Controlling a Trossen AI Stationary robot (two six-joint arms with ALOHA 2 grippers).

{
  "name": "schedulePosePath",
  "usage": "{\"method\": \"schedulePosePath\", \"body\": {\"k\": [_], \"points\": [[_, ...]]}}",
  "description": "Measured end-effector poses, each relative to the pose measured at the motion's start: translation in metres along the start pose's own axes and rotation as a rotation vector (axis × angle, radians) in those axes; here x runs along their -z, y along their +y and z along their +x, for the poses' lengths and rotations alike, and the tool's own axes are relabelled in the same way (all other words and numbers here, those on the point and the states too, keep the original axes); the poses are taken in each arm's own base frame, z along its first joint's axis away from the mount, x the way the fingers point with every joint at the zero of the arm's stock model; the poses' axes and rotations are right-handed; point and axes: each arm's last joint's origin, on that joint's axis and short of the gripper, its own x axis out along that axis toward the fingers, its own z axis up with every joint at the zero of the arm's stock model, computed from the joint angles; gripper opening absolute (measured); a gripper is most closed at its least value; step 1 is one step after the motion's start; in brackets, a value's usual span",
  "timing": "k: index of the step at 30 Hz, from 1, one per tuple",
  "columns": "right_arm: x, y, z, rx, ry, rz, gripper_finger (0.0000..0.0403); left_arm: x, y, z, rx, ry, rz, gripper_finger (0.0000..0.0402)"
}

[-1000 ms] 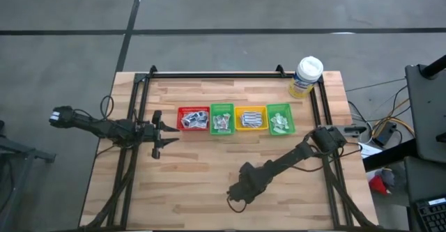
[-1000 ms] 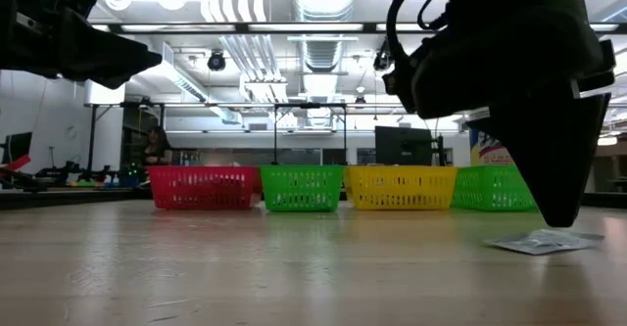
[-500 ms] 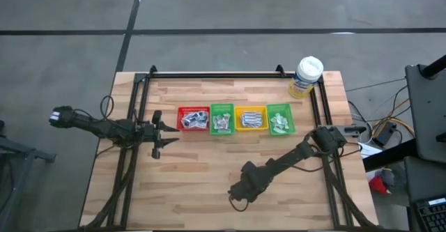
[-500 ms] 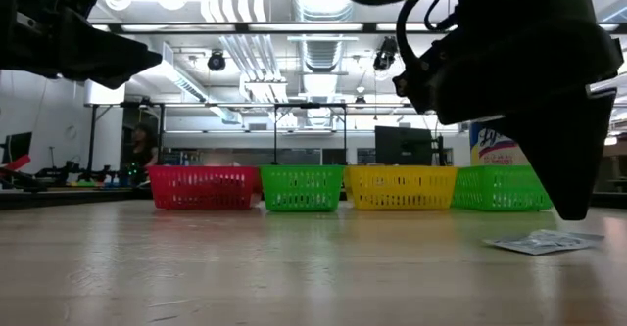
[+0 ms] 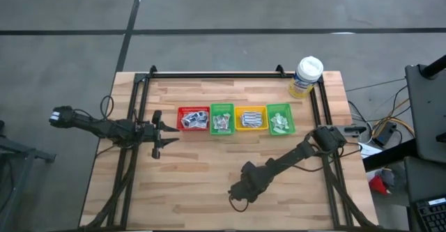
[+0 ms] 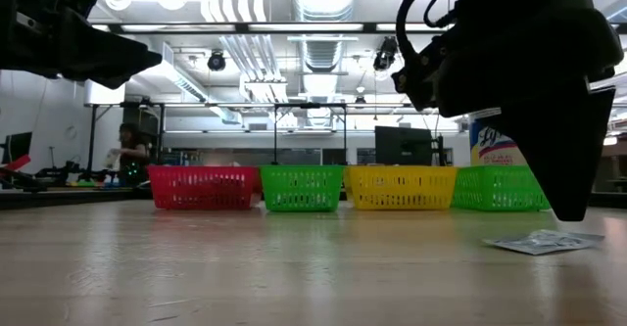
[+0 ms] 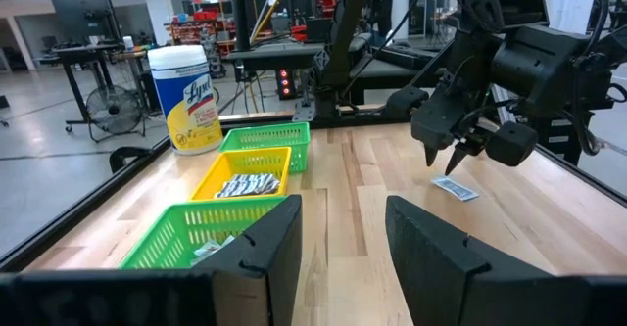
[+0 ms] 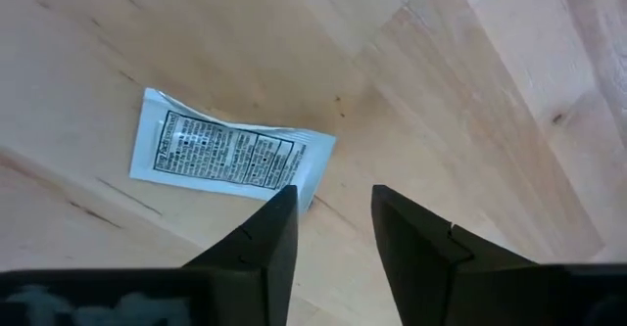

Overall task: Pick & Place First Aid Supplies
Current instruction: Put the ointment pack into the left green basket

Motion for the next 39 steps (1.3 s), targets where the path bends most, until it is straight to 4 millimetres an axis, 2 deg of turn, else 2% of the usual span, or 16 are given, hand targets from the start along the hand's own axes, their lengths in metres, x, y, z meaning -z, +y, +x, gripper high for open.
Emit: {"method": "schedulePosePath", "body": {"k": [11, 18, 27, 32, 39], "points": [[-0.002, 0.002, 0.001, -0.026, -0.007, -0.017, 0.0137, 0.0, 0.0, 0.0, 0.0, 0.0, 0.0, 0.0151], [-0.001, -0.002, 0.015, -0.013, 0.004, -0.016, 0.0137, 0.0, 0.0, 0.0, 0.0, 0.0, 0.0, 0.0151], [-0.005, -0.001, 0.022, -0.073, 0.032, -0.039, 0.0136, 0.0, 0.0, 0.0, 0.0, 0.0, 0.0, 0.0151], [-0.01, 0.003, 0.032, -0.163, 0.07, -0.079, 0.0124, 0.0, 0.0, 0.0, 0.0, -0.001, -0.001, 0.0151], [-0.011, 0.001, 0.039, -0.18, 0.1, -0.076, 0.0099, 0.0, 0.0, 0.0, 0.0, 0.0, 0.0, 0.0151]]}}
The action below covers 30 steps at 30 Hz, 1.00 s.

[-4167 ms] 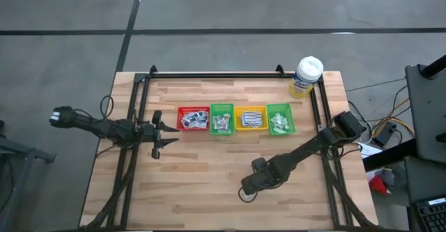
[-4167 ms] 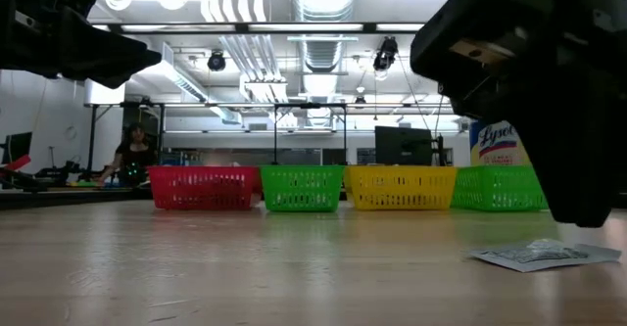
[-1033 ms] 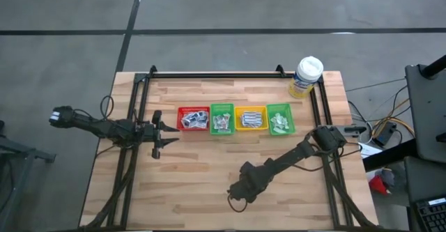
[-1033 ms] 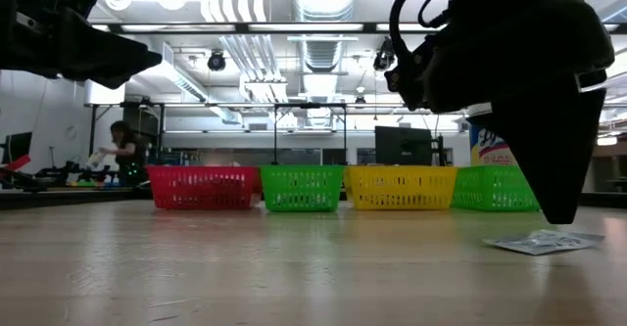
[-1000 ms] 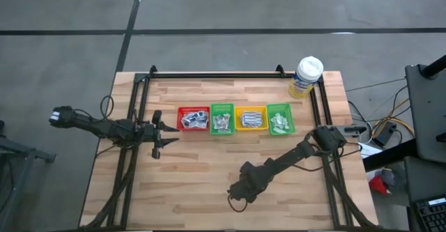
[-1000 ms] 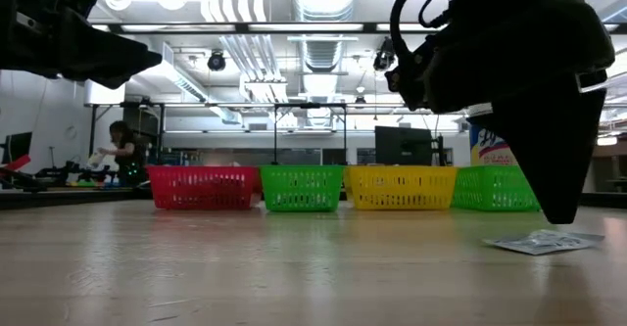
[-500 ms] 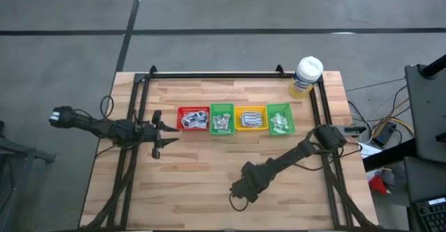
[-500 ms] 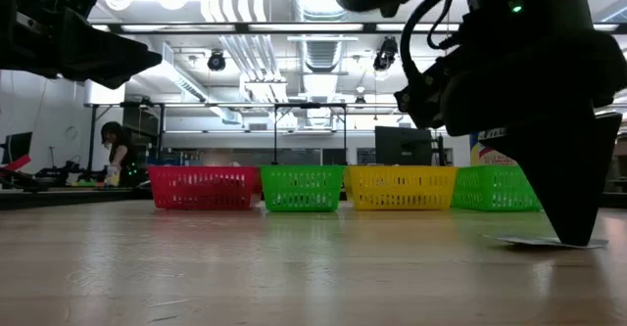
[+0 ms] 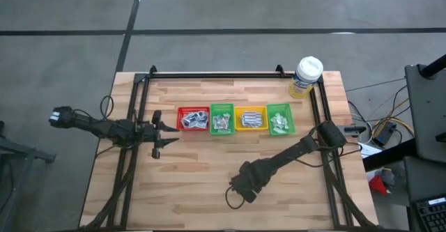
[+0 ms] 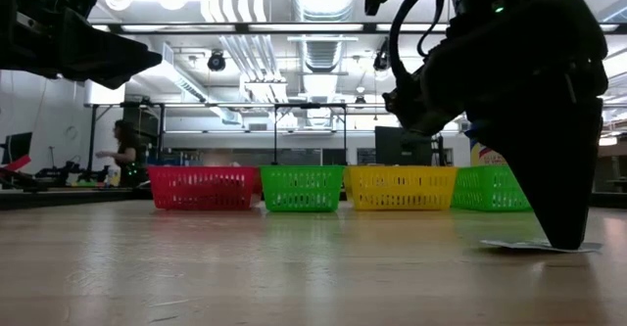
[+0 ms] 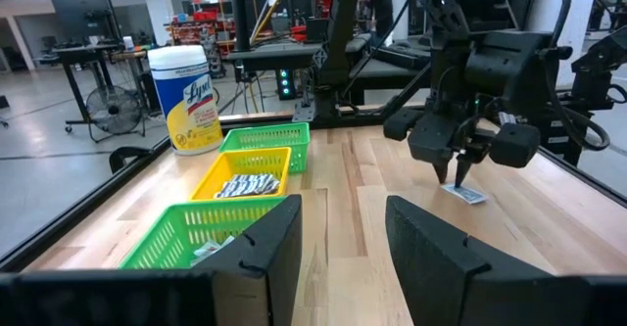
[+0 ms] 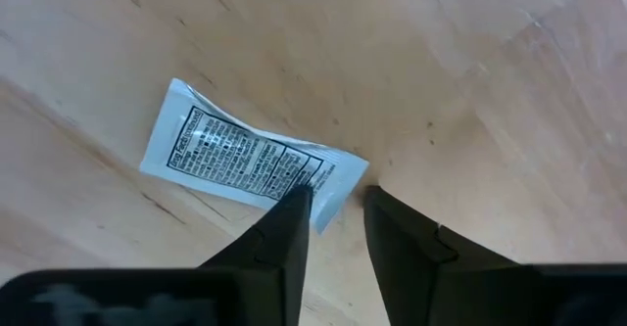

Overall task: Pick & Place First Aid Supplies
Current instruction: Put the ointment pack into the left green basket

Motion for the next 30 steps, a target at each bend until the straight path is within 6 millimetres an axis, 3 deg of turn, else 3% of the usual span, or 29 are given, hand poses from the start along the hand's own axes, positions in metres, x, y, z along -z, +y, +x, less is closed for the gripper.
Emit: {"method": "schedulePosePath", "body": {"k": [19, 30], "points": [[0.001, -0.002, -0.002, 0.008, -0.009, -0.008, 0.0013, 0.0, 0.0, 0.0, 0.0, 0.0, 0.0, 0.0151], [0.006, -0.009, -0.023, 0.02, -0.088, 0.003, 0.0008, 0.0, 0.0, 0.0, 0.0, 0.0, 0.0, 0.0151]]}}
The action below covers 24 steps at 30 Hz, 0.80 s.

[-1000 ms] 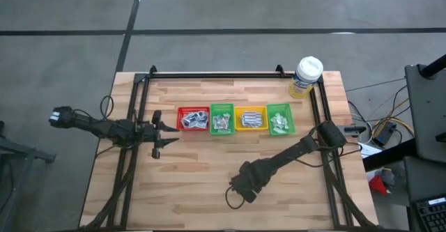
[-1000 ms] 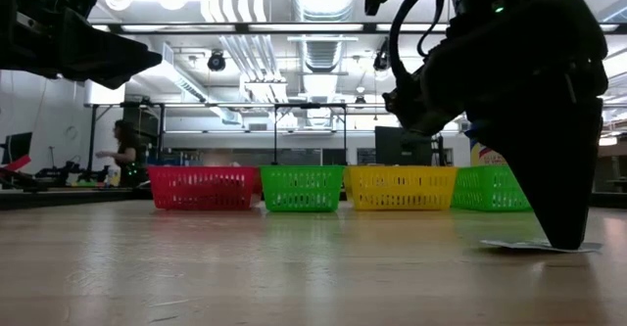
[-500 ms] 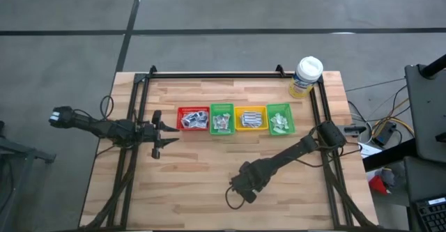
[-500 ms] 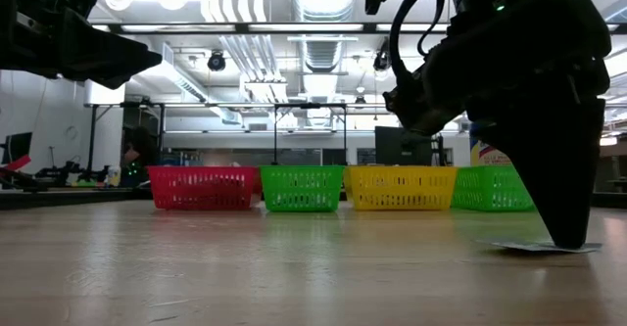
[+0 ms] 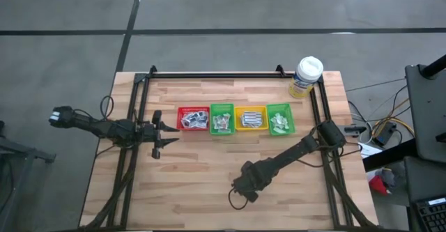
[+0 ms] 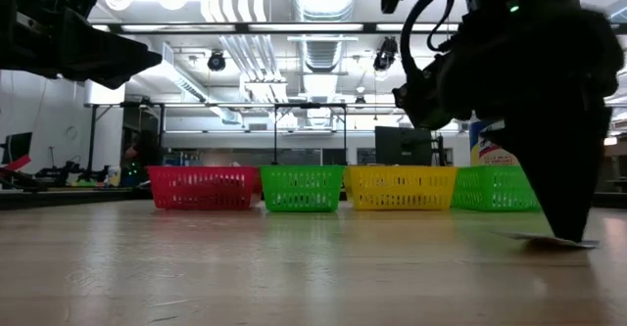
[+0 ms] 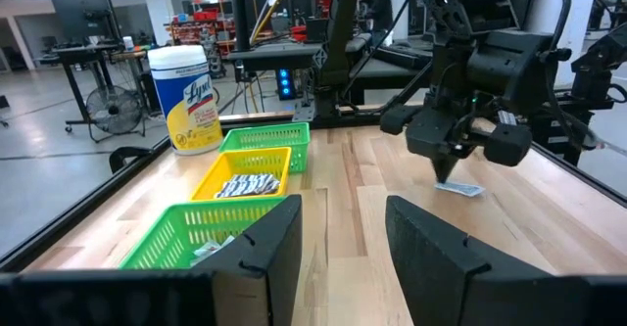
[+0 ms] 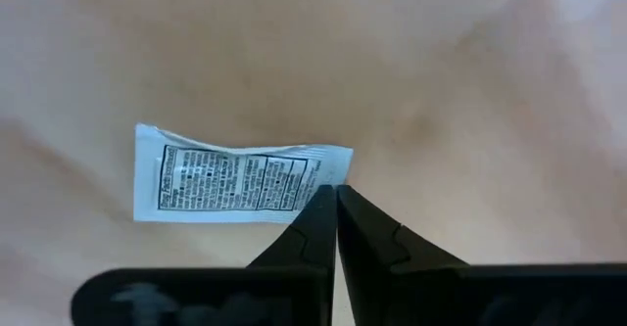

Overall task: Pick & Place First Aid Supplies
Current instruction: Put the ointment pack into the left green basket

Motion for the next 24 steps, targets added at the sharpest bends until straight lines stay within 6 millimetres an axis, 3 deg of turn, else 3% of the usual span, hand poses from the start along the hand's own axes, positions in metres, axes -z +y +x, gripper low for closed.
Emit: {"method": "schedulePosePath", "body": {"k": [15, 24], "points": [[-0.001, -0.003, -0.003, 0.003, -0.01, -0.037, 0.0008, 0.0, 0.0, 0.0, 0.0, 0.0, 0.0, 0.0151], [-0.008, -0.011, -0.027, -0.05, -0.084, -0.055, 0.0008, 0.0, 0.0, 0.0, 0.0, 0.0, 0.0, 0.0151]]}}
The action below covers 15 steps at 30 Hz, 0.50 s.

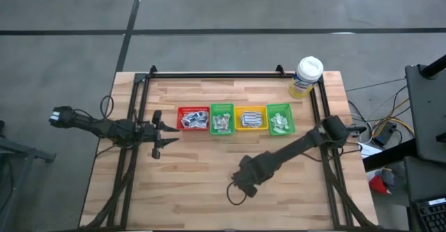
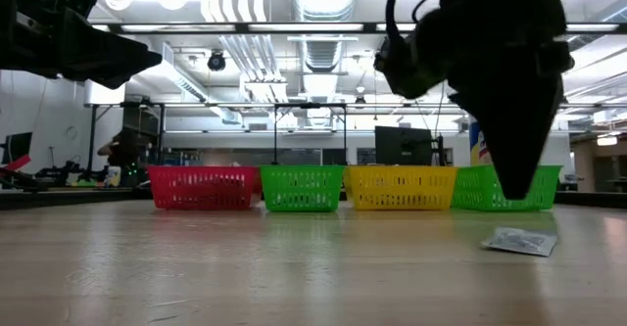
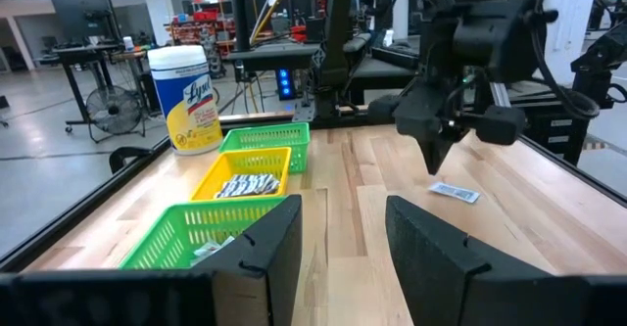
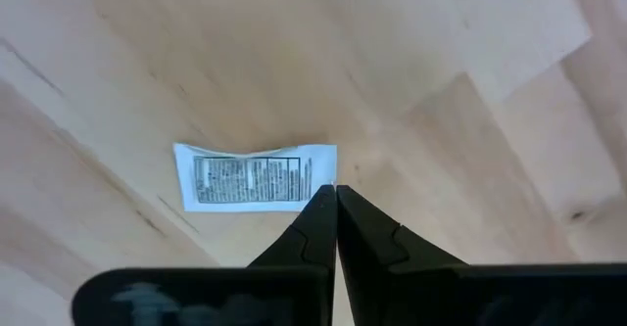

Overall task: Pick & Place First Aid Supplies
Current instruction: Put the ointment pack into the left green basket

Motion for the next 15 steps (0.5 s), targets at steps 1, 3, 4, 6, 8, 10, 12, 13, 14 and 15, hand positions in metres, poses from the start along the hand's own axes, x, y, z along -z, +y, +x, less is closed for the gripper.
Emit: {"method": "schedulePosePath", "body": {"k": [1, 3, 4, 6, 8, 10, 12, 13, 14, 15], "points": [[-0.0009, -0.0009, -0.0023, -0.006, -0.004, -0.003, 0.0008, 0.0, 0.0, 0.0, 0.0, 0.0, 0.0, 0.0151], [-0.0023, -0.0023, -0.0068, -0.018, -0.01, -0.004, 0.0008, 0.0, 0.0, 0.0, 0.0, 0.0, 0.0, 0.0151], [-0.0025, -0.0027, -0.0081, -0.022, -0.012, -0.006, 0.0008, 0.0, 0.0, 0.0, 0.0, 0.0, 0.0, 0.0151], [-0.0026, -0.003, -0.0082, -0.022, -0.014, -0.013, 0.0008, 0.0, 0.0, 0.0, 0.0, 0.0, 0.0, 0.0151], [-0.0028, -0.0036, -0.0067, -0.009, -0.038, -0.02, 0.0008, 0.0, 0.0, 0.0, 0.0, 0.0, 0.0, 0.0151], [-0.0019, -0.0037, -0.0044, 0.008, -0.071, -0.026, 0.0008, 0.0, 0.0, 0.0, 0.0, 0.0, 0.0, 0.0151], [-0.0011, -0.005, -0.0015, 0.021, -0.071, -0.036, 0.0008, 0.0, 0.0, 0.0, 0.0, 0.0, 0.0, 0.0151], [-0.0008, -0.0054, -0.0007, 0.024, -0.068, -0.05, 0.0008, 0.0, 0.0, 0.0, 0.0, 0.0, 0.0, 0.0151], [-0.0008, -0.0055, -0.0005, 0.025, -0.068, -0.079, 0.0009, 0.0001, 0.0, 0.0, 0.0, 0.001, 0.0, 0.0151], [-0.0009, -0.0054, -0.0005, 0.026, -0.068, -0.126, 0.001, 0.0, 0.0, 0.0, 0.0, 0.0, 0.0, 0.0151]]}}
